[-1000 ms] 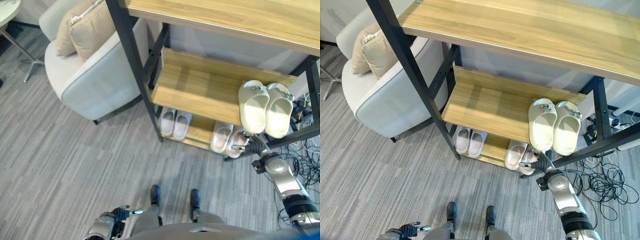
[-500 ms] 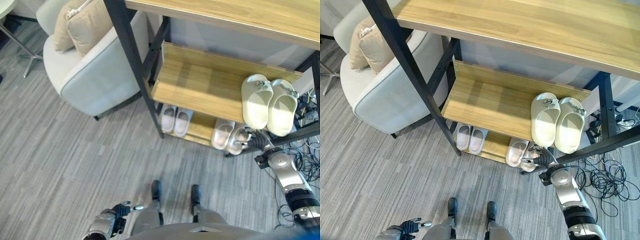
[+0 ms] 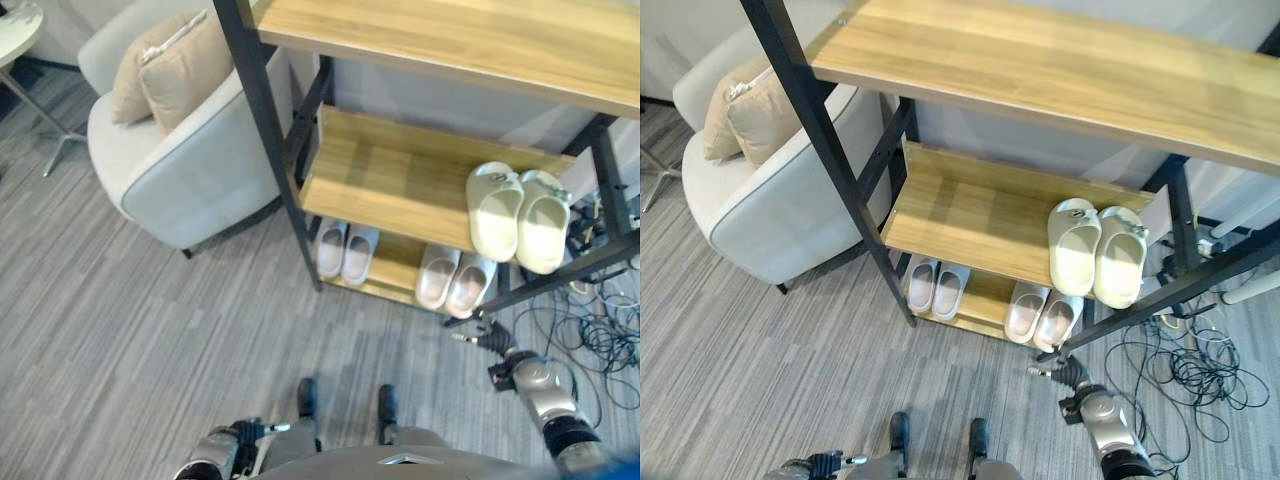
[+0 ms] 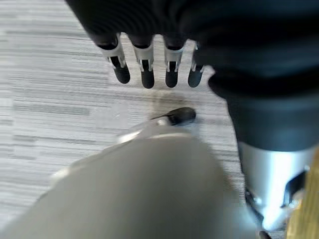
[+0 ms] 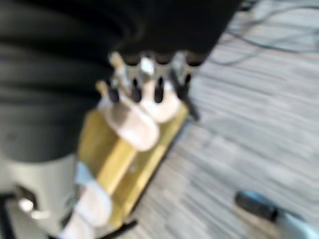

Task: Arrange the slippers neatly on the shoe rack.

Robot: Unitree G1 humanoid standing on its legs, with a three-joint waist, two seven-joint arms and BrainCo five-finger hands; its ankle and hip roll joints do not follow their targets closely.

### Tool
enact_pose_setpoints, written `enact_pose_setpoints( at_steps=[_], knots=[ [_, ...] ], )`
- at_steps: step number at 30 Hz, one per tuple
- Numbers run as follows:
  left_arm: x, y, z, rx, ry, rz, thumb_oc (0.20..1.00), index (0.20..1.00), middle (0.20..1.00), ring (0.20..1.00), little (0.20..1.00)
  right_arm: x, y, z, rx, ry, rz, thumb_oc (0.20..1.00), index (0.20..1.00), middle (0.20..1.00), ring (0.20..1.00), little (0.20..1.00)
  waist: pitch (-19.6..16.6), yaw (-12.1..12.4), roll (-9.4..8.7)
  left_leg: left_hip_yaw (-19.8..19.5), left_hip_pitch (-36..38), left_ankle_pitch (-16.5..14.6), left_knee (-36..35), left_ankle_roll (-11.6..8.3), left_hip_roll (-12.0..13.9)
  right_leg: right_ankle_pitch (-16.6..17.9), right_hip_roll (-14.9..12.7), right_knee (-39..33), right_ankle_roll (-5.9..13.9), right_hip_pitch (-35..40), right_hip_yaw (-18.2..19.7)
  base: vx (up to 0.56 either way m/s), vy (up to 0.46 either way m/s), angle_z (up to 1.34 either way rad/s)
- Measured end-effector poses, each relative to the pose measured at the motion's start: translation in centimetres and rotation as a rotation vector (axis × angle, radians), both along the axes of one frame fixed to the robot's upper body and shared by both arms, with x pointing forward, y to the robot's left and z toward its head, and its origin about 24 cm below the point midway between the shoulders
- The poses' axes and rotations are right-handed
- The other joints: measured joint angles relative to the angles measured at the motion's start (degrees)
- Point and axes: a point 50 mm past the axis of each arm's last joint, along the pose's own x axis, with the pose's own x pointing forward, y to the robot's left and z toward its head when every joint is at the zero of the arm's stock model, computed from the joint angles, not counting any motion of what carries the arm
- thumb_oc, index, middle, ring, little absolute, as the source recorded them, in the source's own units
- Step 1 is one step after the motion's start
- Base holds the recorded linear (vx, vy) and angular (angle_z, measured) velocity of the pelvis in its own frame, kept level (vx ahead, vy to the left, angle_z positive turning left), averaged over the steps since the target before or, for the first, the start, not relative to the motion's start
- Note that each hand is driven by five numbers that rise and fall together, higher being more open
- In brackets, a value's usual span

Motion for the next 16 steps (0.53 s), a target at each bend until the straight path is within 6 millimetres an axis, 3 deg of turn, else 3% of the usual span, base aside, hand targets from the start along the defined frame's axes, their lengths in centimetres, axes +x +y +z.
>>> enact_pose_setpoints(
  at_steps=[3, 4, 7, 9, 12, 16],
  knots=[
    [-0.5, 0.0, -0.2, 0.025, 0.021, -0.037, 1.0, 1.0, 1.0, 1.0, 1.0, -4.1, 1.5, -2.6, 0.033, 0.12, -0.07, 1.0, 1.0, 1.0, 1.0, 1.0, -1.92, -0.78, -0.78, 0.12, 1.29, -0.3, -0.03, 0.3, -0.03, -0.04, 0.0, 0.03, -0.02, 1.36, 0.05, 0.0, 0.023, -0.02],
    [-0.8, -0.6, -0.4, 0.013, 0.029, -0.053, 1.0, 1.0, 1.0, 1.0, 1.0, -6.7, 1.8, -3.5, 0.043, 0.169, -0.125, 1.0, 1.0, 1.0, 1.0, 1.0, -2.91, -1.36, -0.81, 0.46, 1.86, -0.58, -0.03, 0.28, 0.04, -0.06, -0.18, 0.24, -0.05, 1.56, 0.33, 0.0, 0.058, -0.09],
    [-1.7, -0.6, -0.6, 0.03, 0.049, -0.049, 1.0, 1.0, 1.0, 1.0, 1.0, -11.7, 2.4, -4.8, 0.06, 0.281, -0.287, 1.0, 1.0, 1.0, 1.0, 1.0, -5.19, -1.46, -0.51, 1.94, 3.43, -1.11, -0.07, 0.28, 0.16, -0.41, -0.26, 1.24, -0.13, 1.98, 1.88, 0.0, 0.045, -0.23],
    [-3.1, -0.6, -0.8, 0.028, 0.079, -0.042, 1.0, 1.0, 1.0, 1.0, 1.0, -15.3, 2.0, -5.1, 0.048, 0.347, -0.446, 1.0, 1.0, 1.0, 1.0, 1.0, -6.86, -2.85, 0.18, 2.81, 4.12, -1.14, -0.07, 0.28, 0.27, -1.74, -0.31, 2.34, -0.02, 1.98, 2.55, 0.01, 0.035, -0.24],
    [-4.1, -0.6, -0.9, 0.034, 0.103, -0.035, 1.0, 1.0, 1.0, 1.0, 1.0, -18.9, 1.9, -5.1, 0.059, 0.43, -0.528, 1.0, 1.0, 1.0, 1.0, 1.0, -7.82, -3.71, 0.62, 3.57, 5.16, -1.0, -0.07, 0.02, 0.78, -1.92, 0.07, 2.86, -0.12, 1.59, 3.4, -0.01, 0.031, -0.15],
    [-5.2, -0.7, -1.1, 0.029, 0.136, -0.021, 1.0, 1.0, 1.0, 1.0, 1.0, -22.3, 1.8, -4.9, 0.07, 0.53, -0.592, 1.0, 1.0, 1.0, 1.0, 1.0, -9.21, -4.3, 1.01, 4.57, 5.93, -0.93, -0.06, -0.13, 1.15, -1.98, 0.47, 3.26, -0.19, 1.63, 4.46, -0.01, 0.024, -0.13]
  ],
)
